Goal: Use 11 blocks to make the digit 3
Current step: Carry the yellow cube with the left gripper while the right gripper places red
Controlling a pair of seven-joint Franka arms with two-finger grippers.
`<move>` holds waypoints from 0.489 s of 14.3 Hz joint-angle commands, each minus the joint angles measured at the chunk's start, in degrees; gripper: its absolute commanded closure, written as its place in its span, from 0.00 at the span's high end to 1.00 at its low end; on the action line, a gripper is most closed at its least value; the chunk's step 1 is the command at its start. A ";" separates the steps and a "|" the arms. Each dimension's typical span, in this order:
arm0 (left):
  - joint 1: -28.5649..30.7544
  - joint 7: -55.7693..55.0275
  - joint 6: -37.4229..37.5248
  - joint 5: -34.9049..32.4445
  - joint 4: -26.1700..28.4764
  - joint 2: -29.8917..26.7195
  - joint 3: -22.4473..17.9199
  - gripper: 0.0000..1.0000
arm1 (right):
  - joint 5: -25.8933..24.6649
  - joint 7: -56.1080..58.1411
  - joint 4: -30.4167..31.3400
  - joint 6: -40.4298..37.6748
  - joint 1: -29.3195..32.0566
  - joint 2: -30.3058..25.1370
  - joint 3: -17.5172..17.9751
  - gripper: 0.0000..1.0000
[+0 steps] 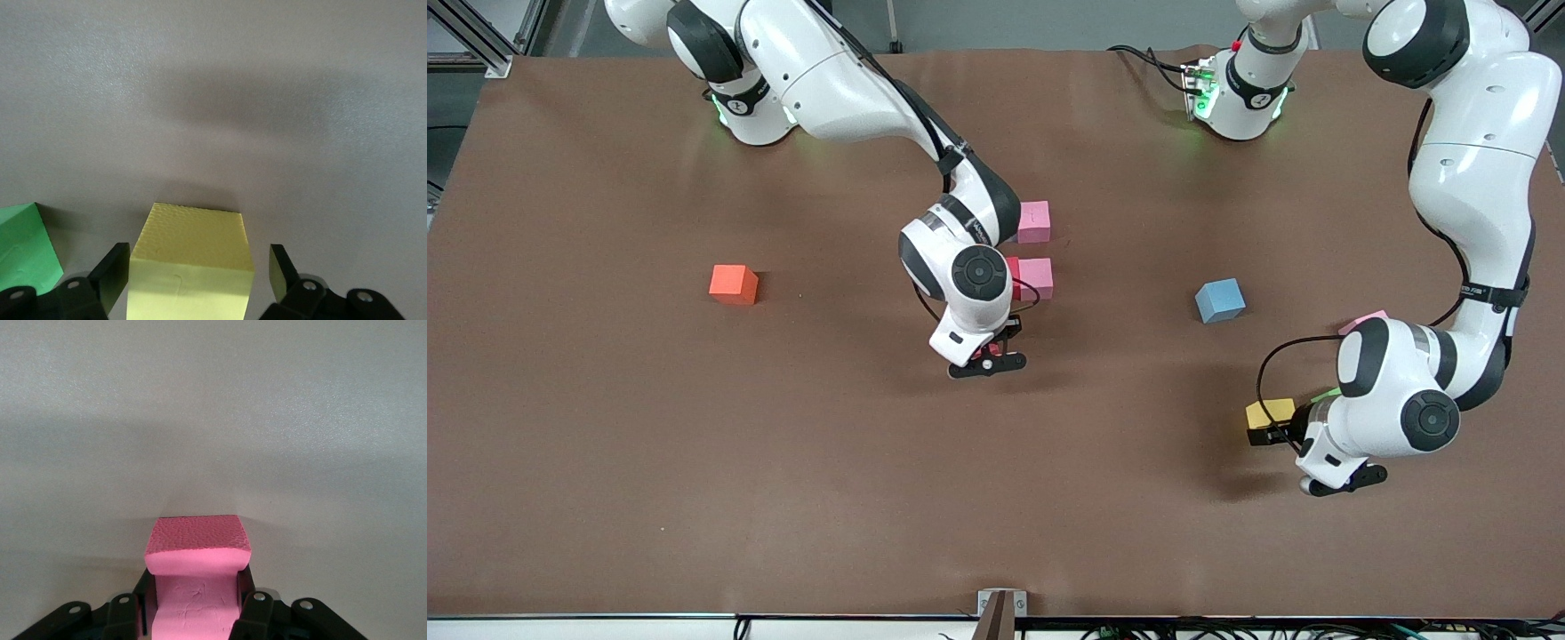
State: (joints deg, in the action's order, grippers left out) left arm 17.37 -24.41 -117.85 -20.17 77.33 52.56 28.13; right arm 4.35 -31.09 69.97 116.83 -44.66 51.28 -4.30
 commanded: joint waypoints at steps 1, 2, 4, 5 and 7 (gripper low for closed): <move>-0.50 1.03 0.96 1.10 -0.34 0.44 -0.45 0.90 | 0.84 -0.64 2.98 0.86 0.01 -1.97 0.26 0.08; -0.58 1.12 1.05 1.02 -0.34 0.53 -0.45 0.84 | 0.84 -0.64 2.98 0.95 0.01 -1.97 0.26 0.09; -1.28 0.77 0.96 1.10 -0.34 0.53 -0.45 0.62 | 0.84 -0.56 2.98 0.95 0.10 -1.97 0.26 0.10; -1.55 0.42 1.05 1.10 -0.42 0.35 -0.45 0.49 | 0.84 -0.56 2.98 0.95 0.19 -1.97 0.26 0.10; -1.73 -1.07 1.57 1.19 -0.69 -0.44 -0.36 0.30 | 0.40 -0.12 2.89 0.86 0.28 -1.89 0.26 0.91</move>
State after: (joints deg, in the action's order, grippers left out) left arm 16.45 -24.73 -117.74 -20.17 77.22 53.08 28.16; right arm 4.35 -31.09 69.98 116.87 -44.66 51.28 -4.31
